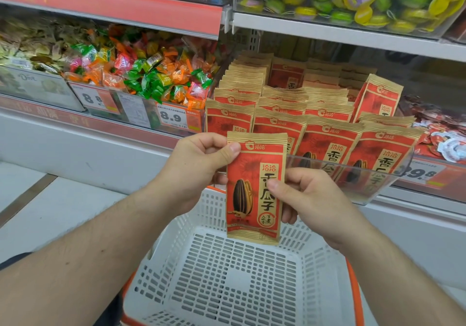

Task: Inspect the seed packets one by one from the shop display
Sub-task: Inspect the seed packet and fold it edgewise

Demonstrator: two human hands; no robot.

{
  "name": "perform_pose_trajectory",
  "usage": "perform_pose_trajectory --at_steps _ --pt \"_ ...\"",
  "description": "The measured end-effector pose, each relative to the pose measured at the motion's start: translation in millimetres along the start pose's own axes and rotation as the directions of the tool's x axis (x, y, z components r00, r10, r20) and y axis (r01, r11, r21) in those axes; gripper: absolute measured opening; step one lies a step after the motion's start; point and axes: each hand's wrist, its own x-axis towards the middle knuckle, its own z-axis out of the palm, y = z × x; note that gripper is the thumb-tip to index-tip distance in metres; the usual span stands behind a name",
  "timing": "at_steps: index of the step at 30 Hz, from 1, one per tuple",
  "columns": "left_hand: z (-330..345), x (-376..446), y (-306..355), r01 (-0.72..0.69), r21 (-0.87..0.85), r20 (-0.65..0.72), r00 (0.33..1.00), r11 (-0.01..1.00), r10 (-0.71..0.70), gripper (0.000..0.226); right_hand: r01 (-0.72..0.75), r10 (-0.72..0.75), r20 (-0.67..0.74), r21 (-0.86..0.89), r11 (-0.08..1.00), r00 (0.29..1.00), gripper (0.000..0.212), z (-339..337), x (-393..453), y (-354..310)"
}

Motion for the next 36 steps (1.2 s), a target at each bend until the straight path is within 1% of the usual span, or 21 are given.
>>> perform_pose_trajectory --at_steps 1,3,5,6,8,9,13,15,17,20,22,27,32,36 --pt "-1 -1 1 0.009 0.028 0.037 0.999 1.000 -0.010 0.018 0.000 0.000 -0.007 0.008 1.000 1.000 0.016 1 0 0" --pt "-7 -3 2 0.033 0.146 0.130 0.990 0.989 -0.053 0.026 0.000 0.002 -0.033 0.052 0.999 0.999 0.017 1 0 0" --pt "-9 -5 -1 0.058 0.261 0.207 0.972 0.964 -0.115 0.034 0.003 0.007 -0.066 0.152 0.988 0.998 0.020 0 1 1" --pt "-8 -7 -2 0.069 0.283 0.227 0.964 0.957 -0.136 0.036 0.007 0.009 -0.081 0.189 0.982 0.997 0.026 -1 2 1" --pt "-6 -10 -2 0.067 0.279 0.228 0.964 0.958 -0.134 0.036 0.016 0.003 -0.087 0.215 0.976 0.996 0.040 -2 2 1" --pt "-5 -11 -1 0.058 0.274 0.224 0.967 0.960 -0.123 0.036 0.017 0.000 -0.075 0.218 0.976 0.997 0.044 -4 2 1" --pt "-3 -13 2 0.050 0.231 0.185 0.978 0.972 -0.095 0.044 -0.009 -0.003 0.073 0.170 0.985 0.997 0.043 -9 -3 -3" --pt "-4 -12 2 0.052 0.180 0.162 0.983 0.982 -0.081 0.042 -0.010 -0.006 0.129 0.123 0.992 0.992 0.043 -9 -5 -2" --pt "-5 -12 3 0.074 0.161 0.199 0.974 0.984 -0.106 0.044 -0.010 -0.008 0.144 0.129 0.992 0.990 0.044 -8 -7 -1" --pt "-9 -15 2 0.112 0.190 0.300 0.939 0.975 -0.166 0.050 -0.033 0.002 0.130 0.234 0.972 0.991 0.043 -6 -9 -1" --pt "-10 -16 1 0.108 0.183 0.315 0.935 0.977 -0.162 0.052 -0.048 0.012 0.141 0.258 0.965 0.990 0.045 -7 -10 -2" --pt "-11 -18 1 0.092 0.143 0.313 0.940 0.985 -0.134 0.048 -0.040 0.001 0.272 0.140 0.989 0.962 0.063 -9 -12 -2" --pt "-13 -18 1 0.109 0.090 0.328 0.935 0.990 -0.132 0.045 0.015 -0.056 0.292 0.139 0.990 0.955 0.069 -8 -15 -5" --pt "-14 -18 1 0.105 0.106 0.337 0.932 0.989 -0.135 0.046 0.046 -0.075 0.277 0.110 0.993 0.958 0.069 -6 -15 -7"
